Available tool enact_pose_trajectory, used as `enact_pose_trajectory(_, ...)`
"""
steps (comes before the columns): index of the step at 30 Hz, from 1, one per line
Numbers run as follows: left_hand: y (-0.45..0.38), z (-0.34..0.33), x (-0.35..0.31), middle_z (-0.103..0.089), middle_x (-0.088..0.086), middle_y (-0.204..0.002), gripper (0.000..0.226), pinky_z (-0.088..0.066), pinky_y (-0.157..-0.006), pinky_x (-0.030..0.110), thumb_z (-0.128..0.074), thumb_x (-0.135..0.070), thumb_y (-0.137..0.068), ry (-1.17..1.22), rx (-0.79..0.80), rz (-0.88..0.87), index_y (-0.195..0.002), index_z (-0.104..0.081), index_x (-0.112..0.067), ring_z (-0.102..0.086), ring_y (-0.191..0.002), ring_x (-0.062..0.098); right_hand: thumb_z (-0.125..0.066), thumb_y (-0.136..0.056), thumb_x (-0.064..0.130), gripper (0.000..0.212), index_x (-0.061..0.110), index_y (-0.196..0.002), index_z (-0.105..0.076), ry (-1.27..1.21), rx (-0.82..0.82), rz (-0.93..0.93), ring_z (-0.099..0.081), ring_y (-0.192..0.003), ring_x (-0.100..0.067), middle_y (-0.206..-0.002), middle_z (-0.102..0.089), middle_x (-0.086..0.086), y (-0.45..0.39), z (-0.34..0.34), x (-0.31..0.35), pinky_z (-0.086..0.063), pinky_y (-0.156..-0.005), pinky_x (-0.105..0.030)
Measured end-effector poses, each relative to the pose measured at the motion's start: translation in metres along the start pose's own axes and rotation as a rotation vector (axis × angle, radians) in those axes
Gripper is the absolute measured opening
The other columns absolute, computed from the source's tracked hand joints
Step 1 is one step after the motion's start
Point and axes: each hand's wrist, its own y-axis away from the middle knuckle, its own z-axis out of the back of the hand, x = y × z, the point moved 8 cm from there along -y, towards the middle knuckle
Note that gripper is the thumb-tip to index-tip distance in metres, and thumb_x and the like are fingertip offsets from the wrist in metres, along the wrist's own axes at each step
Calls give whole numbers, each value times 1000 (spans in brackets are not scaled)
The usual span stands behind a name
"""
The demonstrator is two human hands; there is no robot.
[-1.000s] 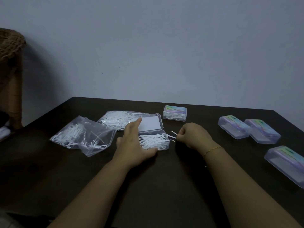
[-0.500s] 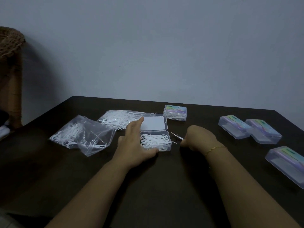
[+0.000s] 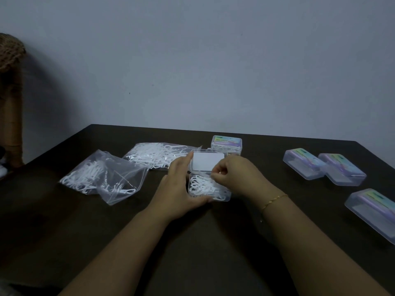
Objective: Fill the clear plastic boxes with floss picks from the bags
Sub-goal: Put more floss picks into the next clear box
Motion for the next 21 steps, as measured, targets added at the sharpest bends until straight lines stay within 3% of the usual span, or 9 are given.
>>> enact_pose_trajectory(3,-2,-3,3,-17,-15,-148,115,-37,-108,40,-79,-56,-62,-30,34,30,-151,-13,-30,-39,-130,15,-59,-91,30,20,21,-103,-72,-66,-19,-35,-60,-88,-10,-104,-68,4,-1,9,-9,-53,-83,-30)
enact_pose_trajectory(5,-3,-5,6,-15,-17,-148,113,-35,-110,40,-78,-59,-62,-49,54,44,-152,-16,-27,-35,-133,16,-61,-89,29,15,18,-94,-71,-118,-11,-77,-59,-82,-10,-98,-69,3,2,17,-18,-53,-80,-31)
enact_pose_trajectory(9,-4,-8,7,-10,-17,-152,107,-30,-114,39,-72,-64,-67,-116,91,58,-151,-20,-26,-29,-137,19,-69,-83,25,13,12,-81,-68,-163,191,-173,-59,-84,-16,-89,-67,-5,12,16,-35,-48,-69,-25)
enact_pose_trajectory(16,-2,-9,8,-5,-18,-154,93,-28,-114,44,-66,-68,-69,-159,122,76,-148,-25,-40,-26,-138,22,-67,-83,35,23,13,-78,-68,-91,381,-265,-57,-81,-14,-85,-65,-7,21,7,-45,-46,-72,-26)
enact_pose_trajectory(21,-2,-10,-1,-5,-15,-155,75,-18,-114,33,-64,-62,-77,-199,135,-4,-142,-28,-50,-28,-133,10,-65,-86,30,22,13,-73,-67,-76,395,-238,-54,-74,-13,-80,-63,-6,21,5,-39,-46,-72,-27)
